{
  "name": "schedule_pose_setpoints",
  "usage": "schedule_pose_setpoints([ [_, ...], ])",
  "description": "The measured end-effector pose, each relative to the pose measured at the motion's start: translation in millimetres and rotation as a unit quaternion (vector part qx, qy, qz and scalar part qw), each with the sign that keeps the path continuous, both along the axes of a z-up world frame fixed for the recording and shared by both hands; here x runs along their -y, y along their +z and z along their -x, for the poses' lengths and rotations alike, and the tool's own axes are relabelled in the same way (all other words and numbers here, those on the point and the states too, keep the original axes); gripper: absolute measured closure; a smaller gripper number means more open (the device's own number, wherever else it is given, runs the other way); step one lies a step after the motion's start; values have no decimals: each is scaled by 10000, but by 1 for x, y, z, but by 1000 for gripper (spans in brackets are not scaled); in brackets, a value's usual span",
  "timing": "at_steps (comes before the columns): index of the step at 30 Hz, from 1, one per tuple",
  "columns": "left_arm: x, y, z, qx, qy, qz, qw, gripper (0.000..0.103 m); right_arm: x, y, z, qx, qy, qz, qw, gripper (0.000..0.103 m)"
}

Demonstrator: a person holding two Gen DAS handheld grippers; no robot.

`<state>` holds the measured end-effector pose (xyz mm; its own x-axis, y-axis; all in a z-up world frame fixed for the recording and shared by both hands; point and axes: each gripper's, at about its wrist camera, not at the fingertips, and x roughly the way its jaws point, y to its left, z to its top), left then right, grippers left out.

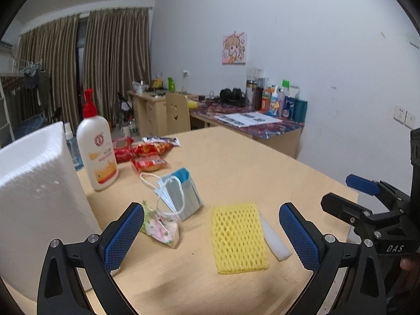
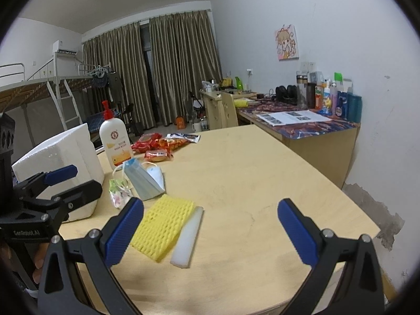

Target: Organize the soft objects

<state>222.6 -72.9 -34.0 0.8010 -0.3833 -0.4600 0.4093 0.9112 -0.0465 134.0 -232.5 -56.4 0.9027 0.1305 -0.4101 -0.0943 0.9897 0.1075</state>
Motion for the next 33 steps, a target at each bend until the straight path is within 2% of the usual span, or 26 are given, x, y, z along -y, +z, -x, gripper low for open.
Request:
schedule_pose_setpoints([
  [7,10,-16,-13,-374,-320,23,9988,4,9,-12,-16,-227,85,-46,9997,0],
  [11,18,-26,-22,-677,-439,-67,9967,16,10,-17,-23,-337,179,-55,9993,0],
  [16,22,-36,-31,-1002,-516,-154,9935,24,6,-21,-32,-476,390,-48,9981,0],
  [18,22,-41,-37,-1165,-501,-153,9918,33,6,-22,-35,-515,431,-49,9977,0],
  [21,26,-48,-42,-1364,-564,-252,9887,41,7,-23,-39,-545,477,-54,9974,0],
  [33,41,-65,-47,-1732,-725,-693,9798,47,10,-26,-47,-643,518,-73,9966,0],
])
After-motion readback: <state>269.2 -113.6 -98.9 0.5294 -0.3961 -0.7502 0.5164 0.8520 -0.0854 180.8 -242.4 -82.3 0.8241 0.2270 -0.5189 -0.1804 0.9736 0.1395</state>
